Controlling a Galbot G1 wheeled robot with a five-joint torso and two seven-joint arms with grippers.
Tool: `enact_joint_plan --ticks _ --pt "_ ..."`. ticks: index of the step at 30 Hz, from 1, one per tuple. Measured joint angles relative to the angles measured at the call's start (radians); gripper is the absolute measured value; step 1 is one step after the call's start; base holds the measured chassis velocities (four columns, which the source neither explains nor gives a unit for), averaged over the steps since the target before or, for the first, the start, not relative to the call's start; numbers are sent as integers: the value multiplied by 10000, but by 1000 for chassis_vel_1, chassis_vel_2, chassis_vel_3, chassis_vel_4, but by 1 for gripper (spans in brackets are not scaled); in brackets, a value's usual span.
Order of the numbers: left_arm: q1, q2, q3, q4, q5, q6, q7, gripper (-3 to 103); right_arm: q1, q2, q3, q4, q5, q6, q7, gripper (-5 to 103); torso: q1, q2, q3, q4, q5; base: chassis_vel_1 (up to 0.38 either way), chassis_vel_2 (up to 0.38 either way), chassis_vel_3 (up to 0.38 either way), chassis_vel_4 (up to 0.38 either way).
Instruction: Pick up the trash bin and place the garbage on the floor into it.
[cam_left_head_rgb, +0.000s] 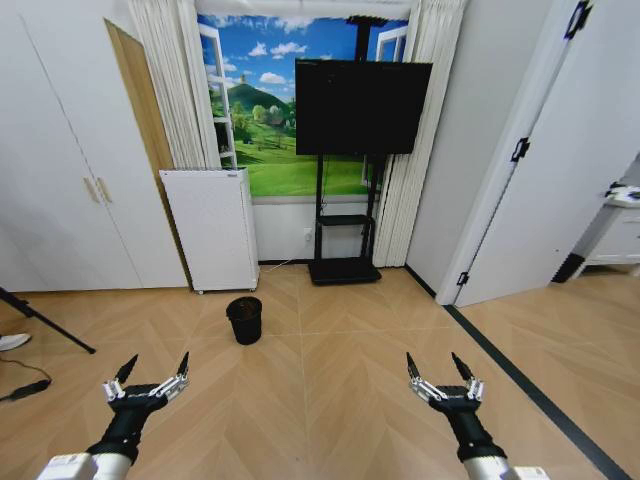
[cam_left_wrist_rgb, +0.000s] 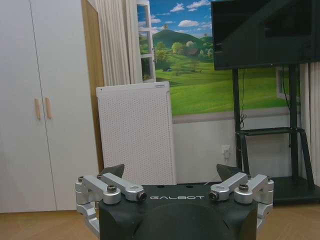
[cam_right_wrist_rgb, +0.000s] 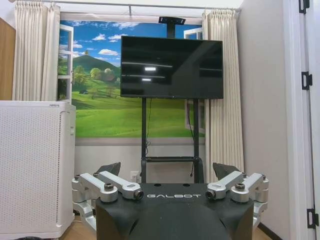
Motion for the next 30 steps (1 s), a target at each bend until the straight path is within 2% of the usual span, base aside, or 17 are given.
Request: enact_joint_plan --ticks 30 --pt "2 0 0 0 0 0 0 100 -3 0 0 -1 0 0 0 100 -6 2 -3 2 1 0 0 0 0"
